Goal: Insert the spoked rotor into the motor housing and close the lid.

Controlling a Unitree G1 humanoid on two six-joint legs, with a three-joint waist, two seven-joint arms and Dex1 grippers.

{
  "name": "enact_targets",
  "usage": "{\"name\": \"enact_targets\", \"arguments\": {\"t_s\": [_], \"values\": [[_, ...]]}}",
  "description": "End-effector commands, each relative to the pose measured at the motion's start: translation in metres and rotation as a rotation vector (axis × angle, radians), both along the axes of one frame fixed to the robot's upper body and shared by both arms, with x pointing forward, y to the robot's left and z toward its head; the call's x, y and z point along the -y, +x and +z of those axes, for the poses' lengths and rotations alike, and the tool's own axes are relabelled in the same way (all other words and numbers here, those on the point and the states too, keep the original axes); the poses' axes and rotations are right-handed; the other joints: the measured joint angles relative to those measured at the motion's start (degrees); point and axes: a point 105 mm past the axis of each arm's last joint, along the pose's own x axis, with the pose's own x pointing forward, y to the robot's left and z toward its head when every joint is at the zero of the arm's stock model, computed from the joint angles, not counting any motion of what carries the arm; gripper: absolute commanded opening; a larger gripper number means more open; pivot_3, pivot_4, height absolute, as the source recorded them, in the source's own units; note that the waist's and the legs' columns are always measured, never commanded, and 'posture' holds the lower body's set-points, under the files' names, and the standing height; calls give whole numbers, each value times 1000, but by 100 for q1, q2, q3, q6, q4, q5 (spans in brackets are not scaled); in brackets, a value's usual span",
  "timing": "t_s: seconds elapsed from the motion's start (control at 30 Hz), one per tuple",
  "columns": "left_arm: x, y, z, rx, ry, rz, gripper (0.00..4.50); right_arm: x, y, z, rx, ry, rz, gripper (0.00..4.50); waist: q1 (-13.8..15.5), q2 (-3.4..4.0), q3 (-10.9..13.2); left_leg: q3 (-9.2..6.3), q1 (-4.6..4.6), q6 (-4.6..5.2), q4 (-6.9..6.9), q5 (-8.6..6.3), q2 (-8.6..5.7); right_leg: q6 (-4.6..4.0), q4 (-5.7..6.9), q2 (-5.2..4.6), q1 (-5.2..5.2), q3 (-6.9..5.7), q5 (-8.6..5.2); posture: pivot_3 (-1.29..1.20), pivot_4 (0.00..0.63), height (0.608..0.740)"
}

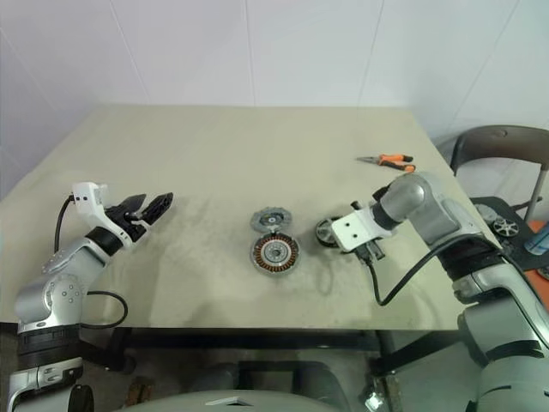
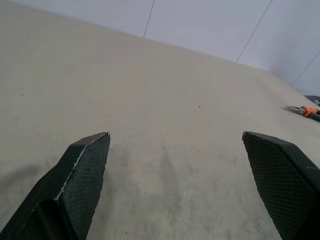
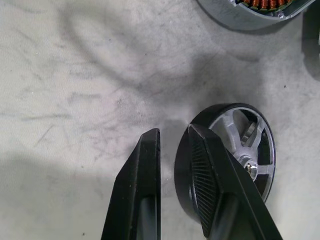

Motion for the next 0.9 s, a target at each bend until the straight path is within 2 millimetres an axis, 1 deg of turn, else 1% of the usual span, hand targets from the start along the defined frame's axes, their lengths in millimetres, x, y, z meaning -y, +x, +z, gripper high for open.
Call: {"name": "enact_targets", "arguments": {"t_s": [0.03,0.3,0.43,0.57,0.8,0.9], "values": [[1,1,9,40,16,-4,4500,-2,1,8,41,6,18,941,8,0,0,0,0,0,0,0,0,0,0,0,0,0,0,0,0,740],[1,0,9,39,22,-3,4500,-2,3,8,47,0,15,941,11,0,0,0,-1,0,1,0,-1,0,-1,-1,1,0,0,0,0,740],[1,0,10,39,22,-4,4500,-6,-4,8,3,11,19,941,12,0,0,0,-1,0,1,0,-1,0,-1,-1,1,0,0,0,0,740],[2,0,9,37,22,-8,4500,-12,1,13,25,39,4,941,9,0,0,0,-1,0,1,0,-1,0,0,-1,2,0,0,0,0,740],[7,0,10,39,14,-25,4500,-14,11,22,63,59,-22,941,10,0,0,0,-1,0,2,0,-1,0,0,-1,1,0,0,0,0,740],[8,0,9,37,14,-26,4500,-14,15,22,73,56,-29,941,9,0,0,0,-1,0,1,0,-1,0,-1,-1,1,0,0,0,0,740]]}}
